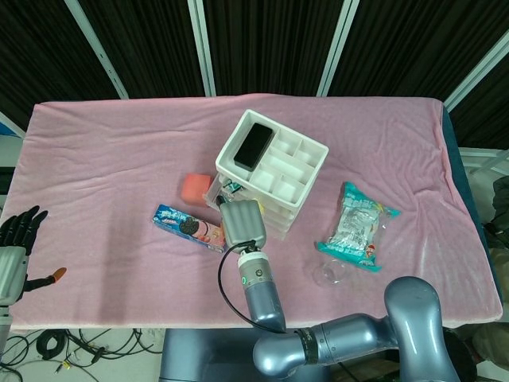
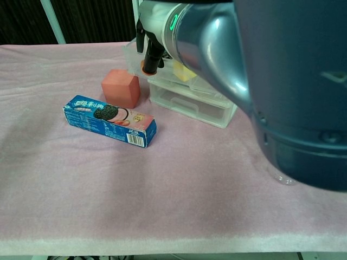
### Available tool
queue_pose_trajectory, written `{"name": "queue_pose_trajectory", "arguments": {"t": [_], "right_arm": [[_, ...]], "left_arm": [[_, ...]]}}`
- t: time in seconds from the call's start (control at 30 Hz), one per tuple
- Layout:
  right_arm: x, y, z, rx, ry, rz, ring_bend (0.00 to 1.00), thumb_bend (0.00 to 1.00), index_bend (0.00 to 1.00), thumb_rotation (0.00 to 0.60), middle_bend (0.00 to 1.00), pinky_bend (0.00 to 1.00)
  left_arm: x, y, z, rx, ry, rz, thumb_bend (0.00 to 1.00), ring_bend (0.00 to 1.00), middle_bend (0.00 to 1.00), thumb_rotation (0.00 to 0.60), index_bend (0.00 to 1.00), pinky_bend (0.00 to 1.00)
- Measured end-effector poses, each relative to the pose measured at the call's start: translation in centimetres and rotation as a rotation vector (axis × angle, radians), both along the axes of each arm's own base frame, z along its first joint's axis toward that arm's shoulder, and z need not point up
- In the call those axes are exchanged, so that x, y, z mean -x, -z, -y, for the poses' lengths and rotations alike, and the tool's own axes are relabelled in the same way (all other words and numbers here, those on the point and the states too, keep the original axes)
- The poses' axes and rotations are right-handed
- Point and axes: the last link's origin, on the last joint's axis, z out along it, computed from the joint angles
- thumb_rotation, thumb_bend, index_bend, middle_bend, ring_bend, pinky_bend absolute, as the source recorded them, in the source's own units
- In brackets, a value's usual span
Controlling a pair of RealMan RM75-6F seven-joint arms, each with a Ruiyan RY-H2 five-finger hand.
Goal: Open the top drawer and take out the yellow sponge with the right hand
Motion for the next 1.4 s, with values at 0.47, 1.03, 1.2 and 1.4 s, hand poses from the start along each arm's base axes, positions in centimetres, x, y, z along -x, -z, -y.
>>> {"name": "queue_pose_trajectory", "arguments": {"t": [0.47, 1.03, 1.2, 1.4], "right_arm": [[-0.3, 0.1, -1.5, -0.043, -0.027, -0.005, 0.88, 0.44, 0.35, 0.6, 0.8, 0.79], [-1.1, -0.9, -1.4, -0.006, -0.079, 0.008, 0.88, 0.28, 0.18, 0.6, 0.8, 0.79], [-1.0, -1.7, -1.1, 0.017, -0.118, -0.025, 0.88, 0.15, 0.14, 0.6, 0.8, 0.8], [-0.5, -2.8, -0.2, 0.042, -0.188, -0.123, 0.88, 0.07, 0.14, 0.6, 0.8, 0.81]], "left_arm": [[0.0, 0.0, -0.1, -0.001, -0.001, 0.0, 0.0, 0.0, 0.0, 0.6, 0.0, 0.0], [0.0, 0.0, -0.1, -0.003, -0.002, 0.002, 0.0, 0.0, 0.0, 0.6, 0.0, 0.0], [0.0, 0.0, -0.1, -0.004, 0.0, 0.001, 0.0, 0.0, 0.0, 0.6, 0.0, 0.0], [0.0, -0.1, -0.1, -0.007, 0.001, 0.002, 0.0, 0.0, 0.0, 0.6, 0.0, 0.0]]}}
